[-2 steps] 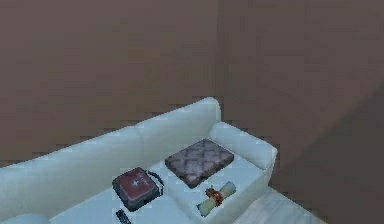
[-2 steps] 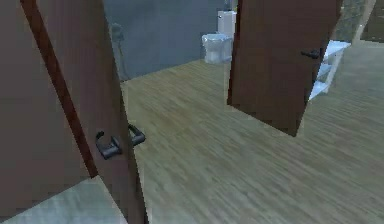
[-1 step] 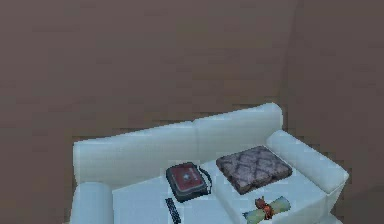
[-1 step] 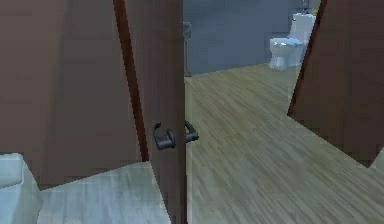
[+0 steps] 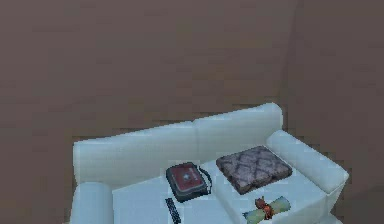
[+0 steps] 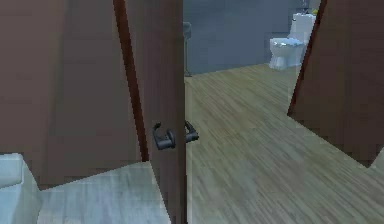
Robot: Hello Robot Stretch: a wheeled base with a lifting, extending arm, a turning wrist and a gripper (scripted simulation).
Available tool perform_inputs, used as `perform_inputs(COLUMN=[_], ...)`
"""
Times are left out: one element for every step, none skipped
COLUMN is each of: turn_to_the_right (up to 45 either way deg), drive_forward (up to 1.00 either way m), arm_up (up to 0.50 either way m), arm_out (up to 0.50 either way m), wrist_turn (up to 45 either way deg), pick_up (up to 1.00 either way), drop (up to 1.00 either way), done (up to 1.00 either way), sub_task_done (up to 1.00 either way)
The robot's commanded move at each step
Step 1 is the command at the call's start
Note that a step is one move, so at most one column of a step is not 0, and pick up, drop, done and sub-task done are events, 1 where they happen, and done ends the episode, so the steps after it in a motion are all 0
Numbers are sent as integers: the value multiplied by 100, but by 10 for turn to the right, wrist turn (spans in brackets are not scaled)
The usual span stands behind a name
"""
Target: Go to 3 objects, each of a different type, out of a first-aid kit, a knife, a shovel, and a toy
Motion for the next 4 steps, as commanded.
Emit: perform_inputs(turn_to_the_right=[450,450,450,120], drive_forward=[0,0,0,0], arm_up=[0,0,0,0], arm_out=[0,0,0,0], wrist_turn=[0,0,0,0], pick_up=[0,0,0,0], drop=[0,0,0,0], done=[0,0,0,0], sub_task_done=[0,0,0,0])
